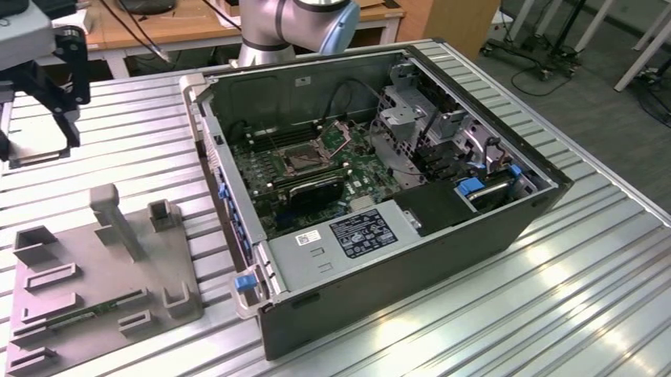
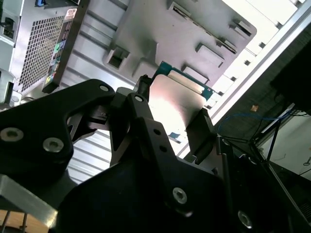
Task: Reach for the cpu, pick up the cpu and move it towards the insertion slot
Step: 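Pick up the cpu and move it towards the insertion slot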
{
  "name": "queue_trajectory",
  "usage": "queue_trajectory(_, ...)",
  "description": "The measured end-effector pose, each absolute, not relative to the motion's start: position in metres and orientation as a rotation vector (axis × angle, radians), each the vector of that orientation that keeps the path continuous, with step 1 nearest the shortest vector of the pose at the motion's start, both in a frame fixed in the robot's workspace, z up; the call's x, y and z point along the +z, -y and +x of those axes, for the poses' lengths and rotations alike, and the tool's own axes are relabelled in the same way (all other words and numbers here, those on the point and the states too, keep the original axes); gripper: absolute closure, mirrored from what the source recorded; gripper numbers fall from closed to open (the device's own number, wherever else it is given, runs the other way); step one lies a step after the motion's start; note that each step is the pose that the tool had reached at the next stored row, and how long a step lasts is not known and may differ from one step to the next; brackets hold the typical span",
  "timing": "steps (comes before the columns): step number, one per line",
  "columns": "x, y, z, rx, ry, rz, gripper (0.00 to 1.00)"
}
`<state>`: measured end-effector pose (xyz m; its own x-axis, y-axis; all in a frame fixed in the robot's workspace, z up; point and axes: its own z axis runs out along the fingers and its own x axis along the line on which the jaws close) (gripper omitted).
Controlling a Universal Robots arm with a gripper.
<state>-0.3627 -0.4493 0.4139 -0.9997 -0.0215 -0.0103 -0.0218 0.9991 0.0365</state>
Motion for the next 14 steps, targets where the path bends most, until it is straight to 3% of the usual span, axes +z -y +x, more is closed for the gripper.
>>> queue_trajectory(14, 0.414, 0.449, -0.35, 0.057, -3.131, -0.034, 0.45)
